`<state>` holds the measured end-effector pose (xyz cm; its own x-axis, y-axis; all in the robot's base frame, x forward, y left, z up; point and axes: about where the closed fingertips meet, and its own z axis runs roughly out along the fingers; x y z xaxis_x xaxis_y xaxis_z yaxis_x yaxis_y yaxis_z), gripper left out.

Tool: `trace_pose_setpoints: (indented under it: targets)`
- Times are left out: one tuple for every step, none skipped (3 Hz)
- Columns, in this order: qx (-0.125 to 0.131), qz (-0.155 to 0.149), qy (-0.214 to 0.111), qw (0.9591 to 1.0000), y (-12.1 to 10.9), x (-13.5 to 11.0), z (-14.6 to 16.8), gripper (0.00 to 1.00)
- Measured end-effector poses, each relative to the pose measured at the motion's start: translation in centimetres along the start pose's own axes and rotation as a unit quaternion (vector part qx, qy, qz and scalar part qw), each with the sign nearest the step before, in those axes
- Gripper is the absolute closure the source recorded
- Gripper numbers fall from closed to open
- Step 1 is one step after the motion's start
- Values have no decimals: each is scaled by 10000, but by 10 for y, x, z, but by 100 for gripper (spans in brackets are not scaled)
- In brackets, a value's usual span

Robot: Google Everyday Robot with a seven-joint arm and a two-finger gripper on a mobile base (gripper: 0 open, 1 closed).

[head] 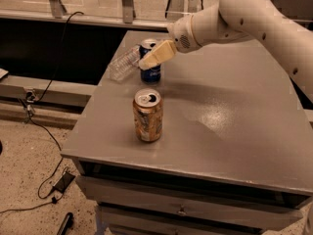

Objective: Move pepsi can near water bottle

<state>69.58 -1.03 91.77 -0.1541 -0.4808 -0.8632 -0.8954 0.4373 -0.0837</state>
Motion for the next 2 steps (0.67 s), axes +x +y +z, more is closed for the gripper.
trace_pose_setpoints:
  targets:
    - [132, -134, -288, 9994, -6, -1, -26, 0]
    - [379, -327, -638, 9967, -13, 1, -59, 0]
